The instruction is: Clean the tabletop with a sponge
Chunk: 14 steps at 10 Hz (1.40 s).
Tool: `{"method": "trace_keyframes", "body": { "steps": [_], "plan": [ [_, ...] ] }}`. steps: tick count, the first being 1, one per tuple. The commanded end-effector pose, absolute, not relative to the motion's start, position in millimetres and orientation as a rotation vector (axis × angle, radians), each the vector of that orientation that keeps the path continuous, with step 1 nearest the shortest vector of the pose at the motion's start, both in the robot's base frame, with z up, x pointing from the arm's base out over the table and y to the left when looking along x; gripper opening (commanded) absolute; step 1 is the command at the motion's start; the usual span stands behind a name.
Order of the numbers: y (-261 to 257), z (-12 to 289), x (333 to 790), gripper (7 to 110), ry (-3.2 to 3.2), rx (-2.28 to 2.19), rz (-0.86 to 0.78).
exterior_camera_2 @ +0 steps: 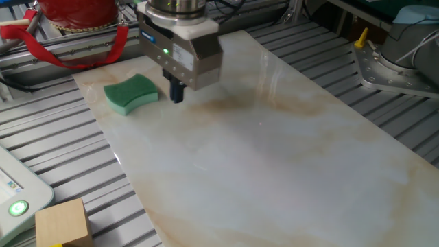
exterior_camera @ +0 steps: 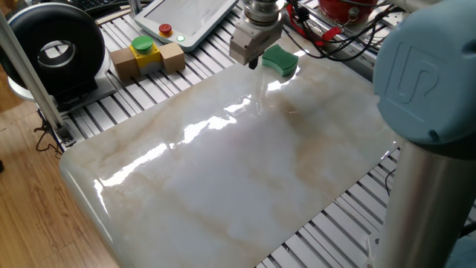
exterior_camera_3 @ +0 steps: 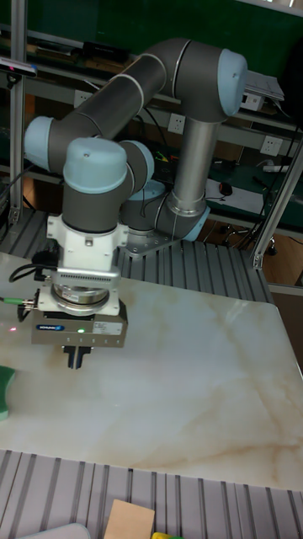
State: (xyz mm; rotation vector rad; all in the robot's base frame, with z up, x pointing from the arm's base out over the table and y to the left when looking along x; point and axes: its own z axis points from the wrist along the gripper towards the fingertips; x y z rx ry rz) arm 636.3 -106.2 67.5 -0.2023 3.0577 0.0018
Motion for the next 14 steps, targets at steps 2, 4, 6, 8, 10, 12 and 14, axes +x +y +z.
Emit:
{"method": "trace_keyframes", "body": {
  "steps": [2, 4, 6, 8, 10, 12, 14],
  "plan": [
    [-115.1, 60.5, 630.2, 7, 3.067, -0.227, 0.029],
    [-113.6, 60.0, 619.1, 7, 3.111, -0.223, 0.044],
    [-109.4, 60.3, 623.0, 7, 3.096, -0.198, 0.069],
    [-96.4, 61.1, 617.2, 7, 3.110, -0.227, 0.153],
    [-78.1, 63.6, 616.0, 7, 3.104, -0.210, 0.268],
    [-91.4, 61.7, 614.5, 7, 3.122, -0.186, 0.186],
    [-91.4, 61.7, 609.2, 7, 3.143, -0.193, 0.189]
  ]
}}
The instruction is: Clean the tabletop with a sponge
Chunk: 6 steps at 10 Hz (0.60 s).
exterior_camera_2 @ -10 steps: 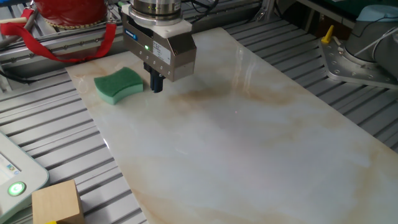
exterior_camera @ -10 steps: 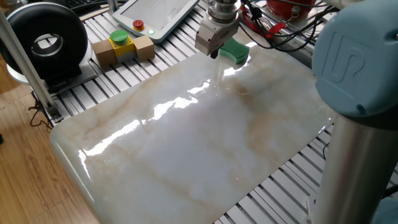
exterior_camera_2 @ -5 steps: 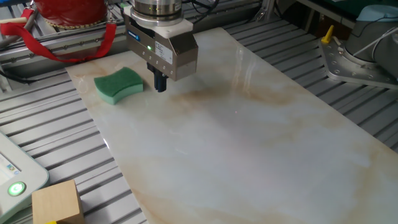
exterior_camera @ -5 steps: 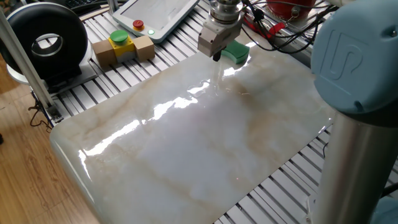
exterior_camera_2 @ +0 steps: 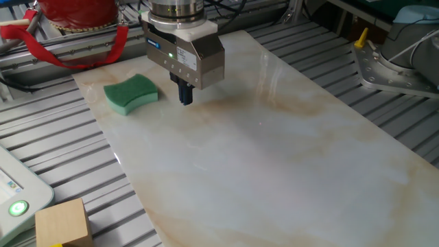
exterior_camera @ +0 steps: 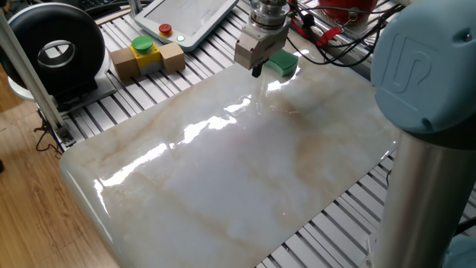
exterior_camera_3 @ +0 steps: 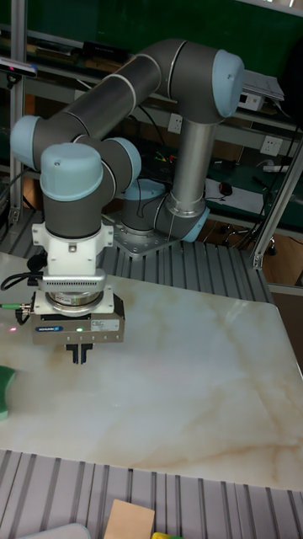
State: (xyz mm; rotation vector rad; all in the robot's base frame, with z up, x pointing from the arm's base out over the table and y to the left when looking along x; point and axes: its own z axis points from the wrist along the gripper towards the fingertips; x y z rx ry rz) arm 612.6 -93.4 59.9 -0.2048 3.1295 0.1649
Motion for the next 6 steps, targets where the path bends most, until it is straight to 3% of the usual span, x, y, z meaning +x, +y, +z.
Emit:
{"method": "trace_keyframes", "body": {
  "steps": [1, 6],
  "plan": [
    [-92.2, 61.6, 609.1, 7, 3.137, -0.254, 0.184],
    [-91.8, 61.6, 618.2, 7, 3.096, -0.283, 0.180]
  ]
}}
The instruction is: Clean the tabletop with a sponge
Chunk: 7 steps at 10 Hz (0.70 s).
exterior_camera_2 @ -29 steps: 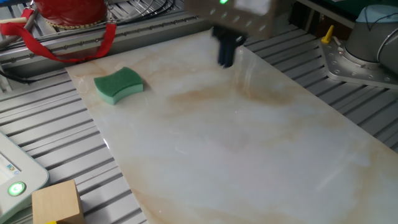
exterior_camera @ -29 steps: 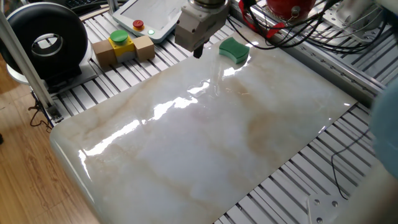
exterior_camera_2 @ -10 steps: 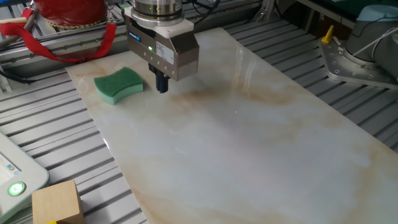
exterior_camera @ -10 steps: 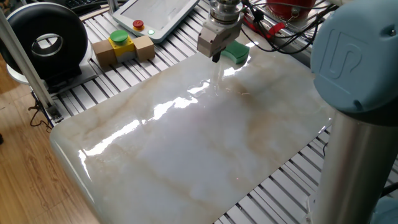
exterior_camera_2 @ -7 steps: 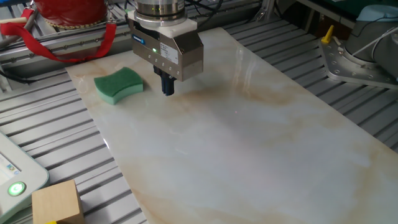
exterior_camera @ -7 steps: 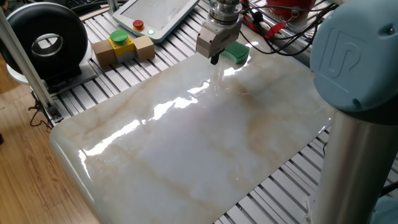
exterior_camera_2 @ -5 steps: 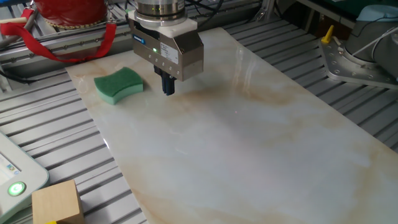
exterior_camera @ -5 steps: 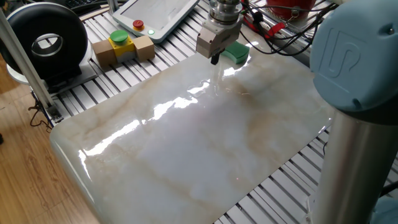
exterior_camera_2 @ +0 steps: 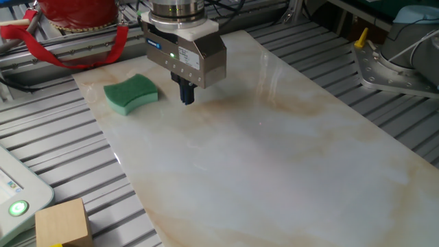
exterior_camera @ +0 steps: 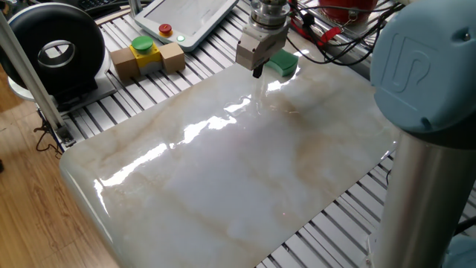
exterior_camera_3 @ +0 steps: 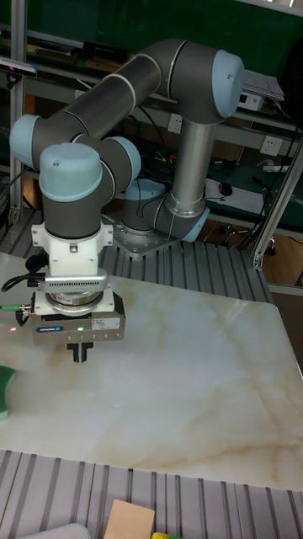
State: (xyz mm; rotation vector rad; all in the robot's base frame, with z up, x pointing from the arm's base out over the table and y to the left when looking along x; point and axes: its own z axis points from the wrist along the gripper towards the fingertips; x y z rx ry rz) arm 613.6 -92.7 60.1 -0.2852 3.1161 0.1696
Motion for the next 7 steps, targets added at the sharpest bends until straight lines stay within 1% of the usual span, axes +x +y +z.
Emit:
{"method": "trace_keyframes", "body": {
  "steps": [1, 3, 4, 5, 7],
  "plan": [
    [-101.7, 60.7, 616.8, 7, 3.113, -0.242, 0.119],
    [-107.8, 60.2, 613.1, 7, 3.141, -0.112, 0.084],
    [-130.1, 53.4, 620.2, 7, 3.150, -0.110, 0.009],
    [-137.7, 50.3, 635.3, 7, 3.140, -0.086, 0.062],
    [-169.4, 48.1, 660.2, 7, 3.121, -0.140, 0.070]
  ]
}}
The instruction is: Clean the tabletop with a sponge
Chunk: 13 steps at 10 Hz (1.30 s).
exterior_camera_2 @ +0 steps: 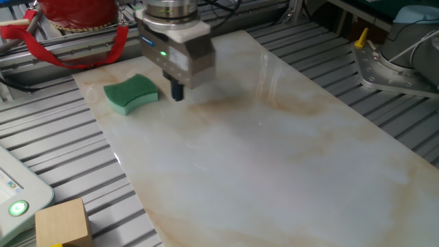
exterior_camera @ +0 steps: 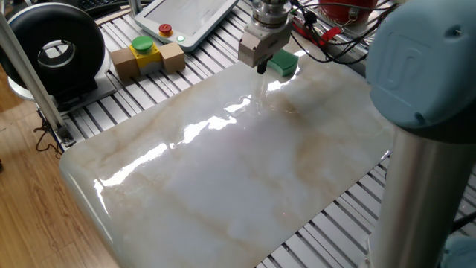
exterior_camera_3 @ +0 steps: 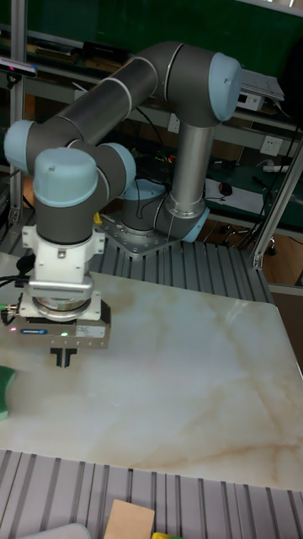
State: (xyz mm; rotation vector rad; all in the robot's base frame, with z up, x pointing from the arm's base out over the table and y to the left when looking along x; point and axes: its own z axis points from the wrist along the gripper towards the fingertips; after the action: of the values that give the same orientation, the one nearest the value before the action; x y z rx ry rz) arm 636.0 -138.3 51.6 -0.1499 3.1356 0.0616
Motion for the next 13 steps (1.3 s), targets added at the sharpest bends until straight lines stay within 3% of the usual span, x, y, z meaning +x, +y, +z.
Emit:
{"method": "trace_keyframes", "body": {
  "steps": [1, 5, 7, 9, 10, 13],
  "plan": [
    [-183.6, 45.8, 670.6, 7, 3.116, -0.156, 0.064],
    [-273.9, 40.9, 678.6, 7, 3.116, -0.260, -0.221],
    [-275.2, 39.1, 657.7, 7, 3.172, -0.225, -0.155],
    [-244.5, 50.3, 671.1, 7, 3.107, -0.236, -0.002],
    [-235.5, 52.0, 674.6, 44, 3.086, -0.238, 0.060],
    [-244.4, 39.0, 673.0, 44, 3.112, -0.289, 0.018]
  ]
}}
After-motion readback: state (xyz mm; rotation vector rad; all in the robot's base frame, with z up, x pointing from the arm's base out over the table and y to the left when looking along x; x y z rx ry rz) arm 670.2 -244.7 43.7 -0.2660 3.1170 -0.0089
